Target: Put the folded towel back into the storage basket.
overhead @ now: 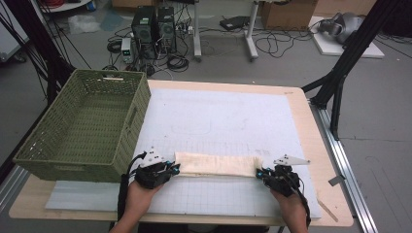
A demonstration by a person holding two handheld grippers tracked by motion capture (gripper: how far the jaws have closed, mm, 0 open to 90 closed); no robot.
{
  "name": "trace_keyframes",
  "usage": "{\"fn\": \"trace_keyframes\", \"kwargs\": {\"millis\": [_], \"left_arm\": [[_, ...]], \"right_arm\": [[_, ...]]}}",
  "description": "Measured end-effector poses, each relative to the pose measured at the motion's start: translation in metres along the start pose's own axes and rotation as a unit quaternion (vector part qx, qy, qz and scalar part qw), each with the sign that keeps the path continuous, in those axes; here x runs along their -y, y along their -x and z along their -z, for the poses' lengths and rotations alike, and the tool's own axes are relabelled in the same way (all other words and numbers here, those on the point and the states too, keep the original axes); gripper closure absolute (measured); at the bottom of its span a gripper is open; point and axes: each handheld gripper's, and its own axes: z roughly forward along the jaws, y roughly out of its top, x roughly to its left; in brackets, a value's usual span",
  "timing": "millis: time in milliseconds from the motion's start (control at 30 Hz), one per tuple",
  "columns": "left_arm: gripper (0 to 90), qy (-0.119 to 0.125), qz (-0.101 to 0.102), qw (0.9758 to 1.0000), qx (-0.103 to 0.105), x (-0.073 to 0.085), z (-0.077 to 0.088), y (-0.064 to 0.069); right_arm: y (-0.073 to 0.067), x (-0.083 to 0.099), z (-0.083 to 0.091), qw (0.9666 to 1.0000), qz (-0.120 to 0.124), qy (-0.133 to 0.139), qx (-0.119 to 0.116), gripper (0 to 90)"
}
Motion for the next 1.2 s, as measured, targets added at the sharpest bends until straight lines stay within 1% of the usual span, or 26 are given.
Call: {"fn": "trace_keyframes", "kwargs": {"millis": [67,100,133,167,200,267,333,433,467,567,633,667,733,767,800,833,867,900,1000,1033,1067,1100,1200], "left_arm": [[81.8,0.002,0.000,1.0000,0.002,-0.001,0.001,0.001],[81.9,0.003,0.000,1.0000,0.003,-0.001,0.001,0.001],[81.9,0.004,-0.001,1.0000,0.004,-0.002,0.002,0.002],[81.9,0.007,-0.002,1.0000,0.005,-0.003,0.003,0.002],[82.0,0.010,-0.004,0.9999,0.006,-0.004,0.004,0.003],[82.1,0.020,-0.008,0.9998,0.006,-0.006,0.008,0.006],[82.1,0.030,-0.012,0.9995,0.007,-0.009,0.011,0.009],[82.1,0.041,-0.018,0.9989,0.010,-0.011,0.014,0.012],[82.1,0.040,-0.021,0.9989,0.010,-0.012,0.015,0.012],[82.1,0.042,-0.023,0.9988,0.007,-0.013,0.016,0.014],[82.1,0.054,-0.023,0.9982,0.011,-0.014,0.019,0.013],[82.1,0.062,-0.024,0.9977,0.013,-0.015,0.021,0.012],[82.1,0.078,-0.027,0.9965,0.017,-0.017,0.025,0.011],[82.1,0.085,-0.030,0.9958,0.017,-0.018,0.027,0.011],[82.1,0.090,-0.032,0.9952,0.018,-0.018,0.029,0.011],[82.1,0.095,-0.033,0.9948,0.017,-0.019,0.031,0.011],[82.1,0.098,-0.036,0.9944,0.016,-0.020,0.032,0.011],[82.1,0.101,-0.036,0.9941,0.016,-0.020,0.034,0.010],[82.2,0.104,-0.022,0.9942,0.020,-0.020,0.037,0.011],[82.2,0.104,-0.021,0.9941,0.022,-0.020,0.038,0.011],[82.2,0.105,-0.022,0.9940,0.022,-0.021,0.039,0.012],[82.2,0.105,-0.024,0.9939,0.021,-0.022,0.039,0.014],[82.2,0.105,-0.034,0.9937,0.020,-0.024,0.040,0.019]], "right_arm": [[0.001,-0.001,0.003,1.0000,0.004,0.005,-0.001,82.5],[0.001,-0.002,0.004,0.9999,0.010,0.010,0.000,82.5],[0.001,-0.003,0.006,0.9999,0.009,0.014,0.000,82.5],[0.002,-0.004,0.008,0.9997,0.013,0.020,0.001,82.5],[0.003,-0.005,0.010,0.9995,0.016,0.026,0.000,82.5],[0.004,-0.006,0.015,0.9992,0.014,0.037,-0.002,82.5],[0.005,-0.007,0.019,0.9985,0.020,0.051,-0.001,82.5],[0.006,-0.007,0.024,0.9966,0.044,0.070,-0.003,82.5],[0.008,-0.007,0.025,0.9958,0.054,0.074,-0.002,82.5],[0.008,-0.006,0.028,0.9941,0.063,0.088,-0.008,82.5],[0.010,-0.006,0.031,0.9920,0.073,0.103,-0.015,82.5],[0.011,-0.006,0.034,0.9894,0.076,0.121,-0.026,82.4],[0.011,-0.006,0.037,0.9872,0.077,0.136,-0.033,82.5],[0.012,-0.007,0.038,0.9854,0.081,0.146,-0.035,82.5],[0.012,-0.007,0.038,0.9854,0.081,0.146,-0.035,82.5],[0.011,-0.008,0.040,0.9848,0.075,0.151,-0.039,82.5],[0.010,-0.009,0.042,0.9835,0.076,0.158,-0.042,82.5],[0.009,-0.012,0.045,0.9814,0.074,0.170,-0.048,82.4],[0.008,-0.015,0.048,0.9811,0.073,0.172,-0.052,82.4],[0.008,-0.018,0.051,0.9811,0.073,0.172,-0.052,82.5],[0.008,-0.018,0.051,0.9811,0.073,0.172,-0.052,82.5],[0.009,-0.020,0.053,0.9807,0.067,0.176,-0.051,82.5],[0.010,-0.021,0.054,0.9805,0.064,0.180,-0.048,82.5]]}}
